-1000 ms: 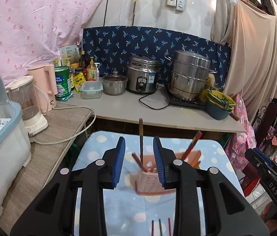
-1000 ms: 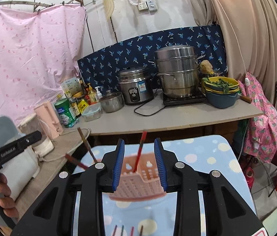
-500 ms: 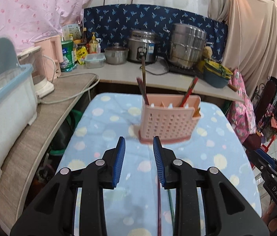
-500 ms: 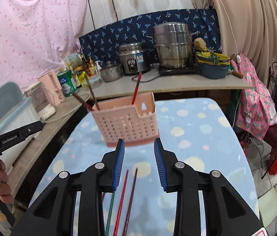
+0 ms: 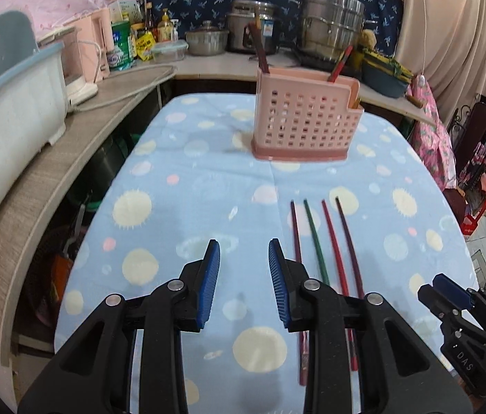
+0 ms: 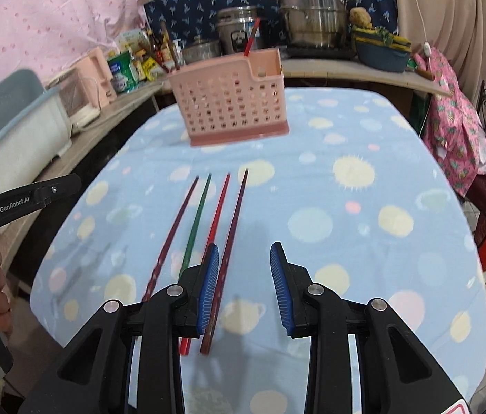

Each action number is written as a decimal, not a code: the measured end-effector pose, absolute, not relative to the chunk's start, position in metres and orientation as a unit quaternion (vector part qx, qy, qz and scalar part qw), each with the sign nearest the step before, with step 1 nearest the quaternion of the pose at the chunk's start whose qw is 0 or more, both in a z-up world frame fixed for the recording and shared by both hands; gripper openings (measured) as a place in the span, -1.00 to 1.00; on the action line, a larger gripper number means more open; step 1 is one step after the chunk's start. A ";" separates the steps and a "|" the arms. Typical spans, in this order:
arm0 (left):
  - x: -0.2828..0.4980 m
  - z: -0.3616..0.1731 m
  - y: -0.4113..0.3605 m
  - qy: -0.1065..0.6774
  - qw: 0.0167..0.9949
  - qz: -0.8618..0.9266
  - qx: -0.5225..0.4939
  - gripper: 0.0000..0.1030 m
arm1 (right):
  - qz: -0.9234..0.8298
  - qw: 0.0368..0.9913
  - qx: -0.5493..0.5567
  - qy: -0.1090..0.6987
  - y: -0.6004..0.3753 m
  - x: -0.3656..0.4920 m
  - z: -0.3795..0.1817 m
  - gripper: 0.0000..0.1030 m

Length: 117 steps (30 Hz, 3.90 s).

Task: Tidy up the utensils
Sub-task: 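Move both open tools back down to the remaining chopsticks, then grasp a dark red chopstick with the right tool while the left tool grasps another dark red one, then lift both dark red chopsticks and carry them over the pink basket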

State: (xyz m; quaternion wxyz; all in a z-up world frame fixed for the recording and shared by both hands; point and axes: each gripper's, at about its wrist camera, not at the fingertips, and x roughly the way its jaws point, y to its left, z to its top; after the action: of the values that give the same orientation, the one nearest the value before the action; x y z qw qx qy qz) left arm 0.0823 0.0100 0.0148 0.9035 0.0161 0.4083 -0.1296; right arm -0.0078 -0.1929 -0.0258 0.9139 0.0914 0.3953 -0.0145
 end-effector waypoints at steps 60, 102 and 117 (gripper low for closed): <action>0.038 -0.068 -0.026 0.519 0.832 -0.195 0.042 -0.17 | -0.012 0.890 0.073 0.451 -0.171 -0.012 -0.087 -0.87; 0.054 -0.015 -0.013 0.482 0.854 -0.196 0.013 -0.86 | -0.029 0.921 0.117 0.372 -0.209 -0.011 -0.009 -0.87; 0.116 0.076 -0.010 0.386 0.905 -0.177 0.001 -0.86 | -0.048 0.947 0.135 0.288 -0.252 0.028 0.068 -0.87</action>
State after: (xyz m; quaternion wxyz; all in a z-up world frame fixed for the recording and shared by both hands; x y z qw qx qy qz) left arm 0.1159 -0.0097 0.0762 0.9052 0.0011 0.3862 -0.1773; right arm 0.0281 -0.2520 0.0682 0.9469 0.1351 0.2879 -0.0480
